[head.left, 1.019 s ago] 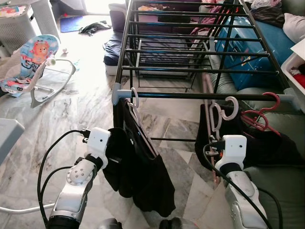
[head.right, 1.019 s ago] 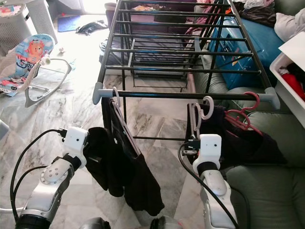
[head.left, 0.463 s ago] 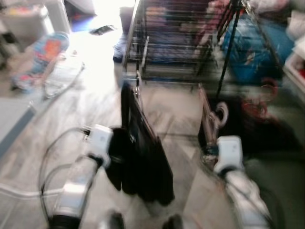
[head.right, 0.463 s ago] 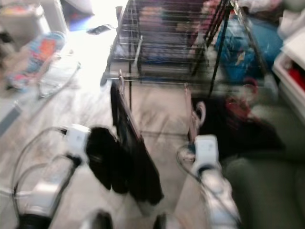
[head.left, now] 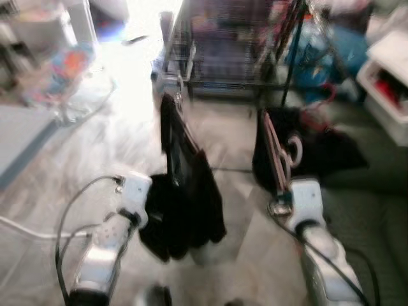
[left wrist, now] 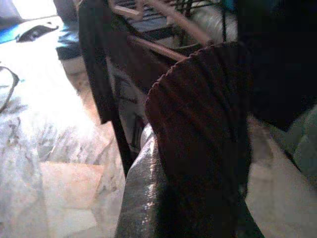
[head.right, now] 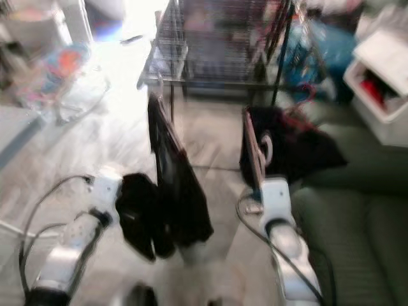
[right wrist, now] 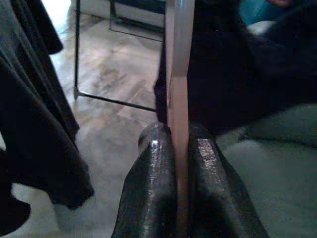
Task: Hang hanger
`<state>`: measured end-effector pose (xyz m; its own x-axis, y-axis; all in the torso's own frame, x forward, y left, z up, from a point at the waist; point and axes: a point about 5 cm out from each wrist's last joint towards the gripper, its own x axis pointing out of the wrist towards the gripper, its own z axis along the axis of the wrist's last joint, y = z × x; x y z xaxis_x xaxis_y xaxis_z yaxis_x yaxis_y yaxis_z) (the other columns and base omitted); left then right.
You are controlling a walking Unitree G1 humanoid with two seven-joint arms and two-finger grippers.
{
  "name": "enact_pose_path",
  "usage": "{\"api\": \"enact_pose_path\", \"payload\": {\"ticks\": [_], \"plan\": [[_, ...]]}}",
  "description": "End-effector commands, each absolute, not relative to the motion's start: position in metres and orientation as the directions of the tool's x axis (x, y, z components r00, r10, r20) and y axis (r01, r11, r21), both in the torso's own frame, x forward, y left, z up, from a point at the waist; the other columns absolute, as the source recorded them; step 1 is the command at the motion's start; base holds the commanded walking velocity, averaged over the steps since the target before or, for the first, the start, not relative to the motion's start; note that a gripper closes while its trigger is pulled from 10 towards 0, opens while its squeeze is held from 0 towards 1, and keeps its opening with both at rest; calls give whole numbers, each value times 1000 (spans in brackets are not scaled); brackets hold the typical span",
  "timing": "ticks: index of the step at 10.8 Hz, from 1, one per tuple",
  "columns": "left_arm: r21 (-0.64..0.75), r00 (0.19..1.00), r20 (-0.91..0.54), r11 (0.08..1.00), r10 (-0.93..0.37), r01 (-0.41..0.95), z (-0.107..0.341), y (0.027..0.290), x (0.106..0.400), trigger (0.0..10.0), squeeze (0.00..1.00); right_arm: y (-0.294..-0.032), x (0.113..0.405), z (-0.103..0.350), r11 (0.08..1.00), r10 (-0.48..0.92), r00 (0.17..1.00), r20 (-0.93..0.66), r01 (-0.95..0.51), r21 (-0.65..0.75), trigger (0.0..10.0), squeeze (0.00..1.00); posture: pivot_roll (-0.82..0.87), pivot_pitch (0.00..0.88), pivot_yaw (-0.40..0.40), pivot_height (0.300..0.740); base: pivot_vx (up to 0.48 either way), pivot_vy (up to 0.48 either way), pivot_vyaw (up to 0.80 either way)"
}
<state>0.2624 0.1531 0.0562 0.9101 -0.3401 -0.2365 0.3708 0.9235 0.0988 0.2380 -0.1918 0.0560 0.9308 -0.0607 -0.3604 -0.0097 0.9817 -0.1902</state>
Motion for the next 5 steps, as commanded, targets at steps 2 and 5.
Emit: {"api": "enact_pose_path", "payload": {"ticks": [2,5], "plan": [[127,922,-215,927,-323,354,63,159,267,10000,0,-188,241,57,981,-56,936,-349,-13,-191,10000,0,-94,0,-29,740,-307,0,0],[153,924,-221,925,-310,347,63,167,268,10000,0,-188,244,57,982,-36,930,-366,-36,-187,10000,0,-87,0,-36,740,-309,0,0]]}}
